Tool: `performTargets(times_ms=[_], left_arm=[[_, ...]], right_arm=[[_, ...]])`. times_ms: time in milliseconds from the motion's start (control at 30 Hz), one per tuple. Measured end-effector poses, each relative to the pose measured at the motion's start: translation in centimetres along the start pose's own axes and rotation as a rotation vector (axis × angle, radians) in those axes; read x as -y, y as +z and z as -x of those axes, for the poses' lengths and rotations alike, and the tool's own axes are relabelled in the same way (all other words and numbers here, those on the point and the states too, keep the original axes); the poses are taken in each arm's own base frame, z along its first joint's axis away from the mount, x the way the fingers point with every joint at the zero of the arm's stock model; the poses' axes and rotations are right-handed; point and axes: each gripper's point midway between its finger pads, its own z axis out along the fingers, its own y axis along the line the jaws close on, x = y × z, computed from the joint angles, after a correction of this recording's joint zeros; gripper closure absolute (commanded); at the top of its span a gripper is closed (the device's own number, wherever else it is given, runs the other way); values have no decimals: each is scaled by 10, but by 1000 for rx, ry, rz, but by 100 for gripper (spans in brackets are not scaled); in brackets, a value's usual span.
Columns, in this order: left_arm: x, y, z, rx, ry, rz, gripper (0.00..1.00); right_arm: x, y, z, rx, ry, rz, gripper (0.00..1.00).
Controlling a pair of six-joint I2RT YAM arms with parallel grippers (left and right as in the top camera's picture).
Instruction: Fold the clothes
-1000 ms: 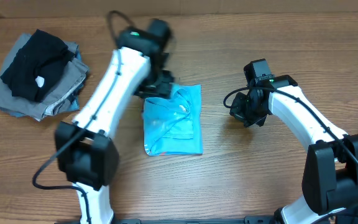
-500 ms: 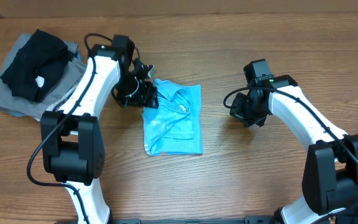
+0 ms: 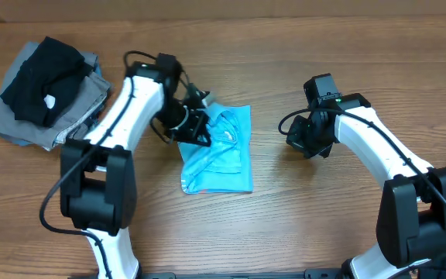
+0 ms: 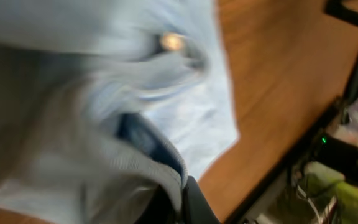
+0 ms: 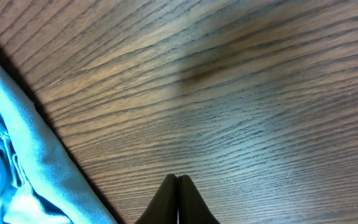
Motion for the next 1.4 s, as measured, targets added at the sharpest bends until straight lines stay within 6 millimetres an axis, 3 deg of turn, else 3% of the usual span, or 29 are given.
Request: performTargets(times_ms=[200, 267, 333, 433, 533, 633, 733, 833, 967, 1067, 1167, 1267, 1400], left_arm=[[49, 31, -17, -106, 110, -13, 96], [65, 44, -25, -147, 155, 9, 64], [75, 55, -32, -180, 181, 40, 57], [85, 67, -42, -218, 208, 84, 66], [91, 75, -50, -249, 215, 130, 66], [84, 72, -57, -275, 178, 203, 63], [75, 55, -47, -241, 141, 277, 60], [71, 23, -29, -148, 125, 329, 55], [67, -40, -6, 48, 93, 383, 49], [62, -92, 2, 208, 62, 409, 50], [60, -109, 0, 253, 52, 420, 50], [63, -114, -1, 268, 57, 421, 49], [63, -113, -2, 266, 58, 421, 50]], right_arm=[[2, 0, 1, 6, 1, -10, 96], [2, 0, 1, 7, 0, -13, 95], [3, 0, 1, 8, 1, -15, 95], [4, 0, 2, 10, 0, -20, 92], [3, 0, 2, 14, -9, -17, 91], [-9, 0, 7, 25, -87, 42, 85], [-25, -2, 7, 20, -160, 123, 82], [-49, -6, 7, 20, -246, 249, 79], [-89, -16, 5, 45, -369, 426, 73], [-127, -20, -10, 73, -466, 505, 71], [-156, -21, -20, 121, -504, 531, 71], [-182, -19, -29, 156, -528, 569, 71], [-197, -4, -26, 178, -519, 586, 68]])
